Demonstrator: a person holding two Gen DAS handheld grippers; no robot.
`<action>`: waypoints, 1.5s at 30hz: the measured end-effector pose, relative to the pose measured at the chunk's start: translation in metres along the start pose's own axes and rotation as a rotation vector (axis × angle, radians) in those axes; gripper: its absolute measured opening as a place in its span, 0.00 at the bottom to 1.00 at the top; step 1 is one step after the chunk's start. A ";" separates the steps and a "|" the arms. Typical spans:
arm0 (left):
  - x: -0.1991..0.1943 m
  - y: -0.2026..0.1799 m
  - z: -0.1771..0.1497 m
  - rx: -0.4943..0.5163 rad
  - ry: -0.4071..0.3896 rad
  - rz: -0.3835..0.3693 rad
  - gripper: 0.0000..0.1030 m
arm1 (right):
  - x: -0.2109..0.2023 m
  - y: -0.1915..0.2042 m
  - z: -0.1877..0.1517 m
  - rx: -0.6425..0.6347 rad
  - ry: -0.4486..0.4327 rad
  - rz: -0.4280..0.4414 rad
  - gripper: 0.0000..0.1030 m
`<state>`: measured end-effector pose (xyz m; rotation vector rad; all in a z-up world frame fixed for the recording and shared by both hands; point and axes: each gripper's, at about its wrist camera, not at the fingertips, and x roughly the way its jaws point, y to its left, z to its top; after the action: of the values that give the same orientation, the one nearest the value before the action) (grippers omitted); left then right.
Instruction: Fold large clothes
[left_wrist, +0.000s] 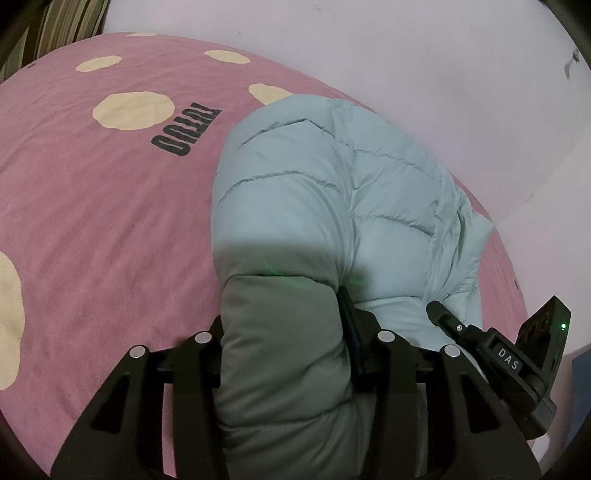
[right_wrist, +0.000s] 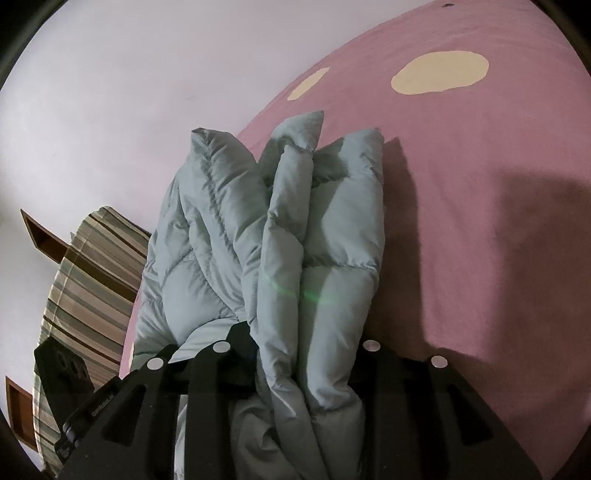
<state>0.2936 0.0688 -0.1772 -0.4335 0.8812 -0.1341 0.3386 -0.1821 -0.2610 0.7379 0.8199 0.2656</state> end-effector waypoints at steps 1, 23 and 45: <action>0.000 0.000 0.000 0.002 0.002 -0.001 0.45 | 0.000 -0.002 0.000 0.004 0.001 0.002 0.33; -0.036 -0.007 -0.008 0.037 -0.041 0.040 0.63 | -0.057 -0.015 -0.009 0.016 -0.057 -0.010 0.57; -0.133 -0.055 -0.047 0.187 -0.179 0.131 0.87 | -0.134 0.032 -0.042 -0.105 -0.133 -0.137 0.59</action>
<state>0.1766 0.0428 -0.0849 -0.2085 0.7110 -0.0551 0.2197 -0.2031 -0.1818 0.5915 0.7209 0.1340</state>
